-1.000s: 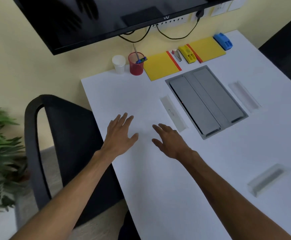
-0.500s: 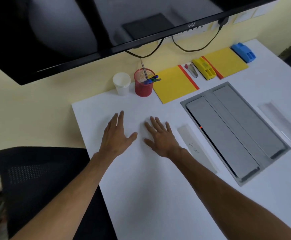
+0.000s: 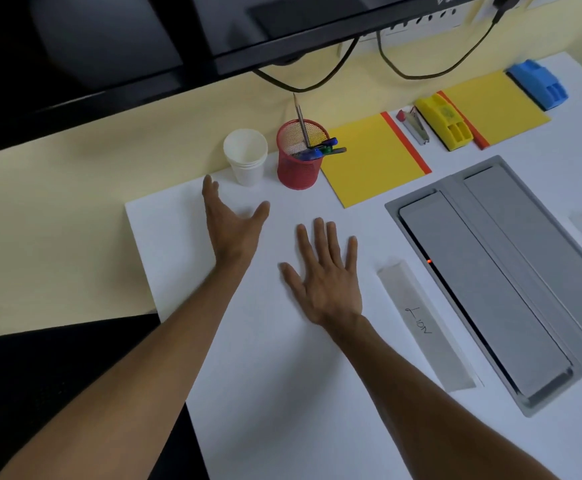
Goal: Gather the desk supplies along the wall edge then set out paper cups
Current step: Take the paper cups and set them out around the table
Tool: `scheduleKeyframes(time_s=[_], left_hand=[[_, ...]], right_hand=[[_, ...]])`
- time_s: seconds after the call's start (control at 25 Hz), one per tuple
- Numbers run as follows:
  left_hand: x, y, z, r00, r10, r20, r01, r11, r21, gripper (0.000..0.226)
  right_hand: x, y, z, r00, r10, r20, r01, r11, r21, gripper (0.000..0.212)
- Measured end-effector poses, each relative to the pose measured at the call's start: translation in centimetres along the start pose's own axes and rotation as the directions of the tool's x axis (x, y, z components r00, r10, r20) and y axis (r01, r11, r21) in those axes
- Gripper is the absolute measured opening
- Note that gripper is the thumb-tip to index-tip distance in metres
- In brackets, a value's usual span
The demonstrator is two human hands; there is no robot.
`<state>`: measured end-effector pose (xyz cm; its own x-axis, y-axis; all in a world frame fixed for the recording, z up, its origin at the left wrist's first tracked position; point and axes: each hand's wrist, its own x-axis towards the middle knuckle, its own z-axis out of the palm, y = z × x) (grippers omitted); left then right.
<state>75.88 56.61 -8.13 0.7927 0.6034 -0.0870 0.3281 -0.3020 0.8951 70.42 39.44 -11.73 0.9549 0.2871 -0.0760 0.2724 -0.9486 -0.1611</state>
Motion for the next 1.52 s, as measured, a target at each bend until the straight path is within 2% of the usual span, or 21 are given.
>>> scheduleKeyframes(time_s=[0.44, 0.68, 0.84, 0.96, 1.0, 1.08, 1.16, 1.24, 1.4, 1.52], left_hand=[[4.8, 1.7, 4.0, 0.988, 0.035, -0.149, -0.045, 0.997, -0.064, 0.082], [3.7, 1.8, 1.9, 0.991, 0.096, -0.089, -0.101, 0.993, -0.058, 0.072], [-0.6, 2.4, -0.8, 0.997, 0.051, 0.06, -0.044, 0.993, -0.107, 0.064], [-5.0, 3.1, -2.9, 0.973, 0.003, 0.231, 0.03, 0.99, -0.138, 0.064], [-6.3, 3.4, -3.6, 0.957, -0.017, 0.289, 0.065, 0.986, -0.157, 0.067], [-9.0, 4.0, -4.6, 0.91, -0.059, 0.409, 0.147, 0.971, -0.187, 0.071], [-11.9, 4.7, -5.4, 0.852, -0.082, 0.517, 0.207, 0.96, -0.189, 0.073], [-15.3, 5.4, -6.0, 0.803, -0.093, 0.588, 0.259, 0.944, -0.204, 0.071], [-22.1, 7.0, -7.1, 0.686, -0.1, 0.721, 0.336, 0.922, -0.193, 0.078], [-26.9, 8.1, -8.2, 0.621, -0.109, 0.777, 0.367, 0.916, -0.164, 0.079]], right_hand=[[0.1, 0.2, 0.2, 0.999, 0.001, -0.033, 0.0, 1.0, 0.013, 0.073], [0.2, 0.4, 0.5, 0.999, -0.012, -0.044, 0.013, 0.999, 0.03, 0.073], [0.5, 0.9, -1.2, 0.994, -0.049, 0.1, 0.038, 0.993, 0.111, 0.075], [0.6, 1.8, -4.7, 0.973, -0.035, 0.227, -0.052, 0.93, 0.365, 0.078], [0.2, 2.0, -6.2, 0.968, 0.001, 0.251, -0.132, 0.852, 0.506, 0.079], [-1.8, 2.6, -8.9, 0.962, 0.042, 0.271, -0.238, 0.62, 0.748, 0.086], [-5.1, 2.9, -11.0, 0.96, -0.021, 0.279, -0.237, 0.468, 0.851, 0.093], [-9.0, 3.0, -12.4, 0.964, -0.063, 0.26, -0.206, 0.443, 0.872, 0.091], [-16.6, 4.1, -14.5, 0.988, 0.063, 0.139, -0.152, 0.48, 0.864, 0.069], [-22.2, 5.5, -15.5, 0.986, 0.125, 0.114, -0.162, 0.494, 0.854, 0.069]])
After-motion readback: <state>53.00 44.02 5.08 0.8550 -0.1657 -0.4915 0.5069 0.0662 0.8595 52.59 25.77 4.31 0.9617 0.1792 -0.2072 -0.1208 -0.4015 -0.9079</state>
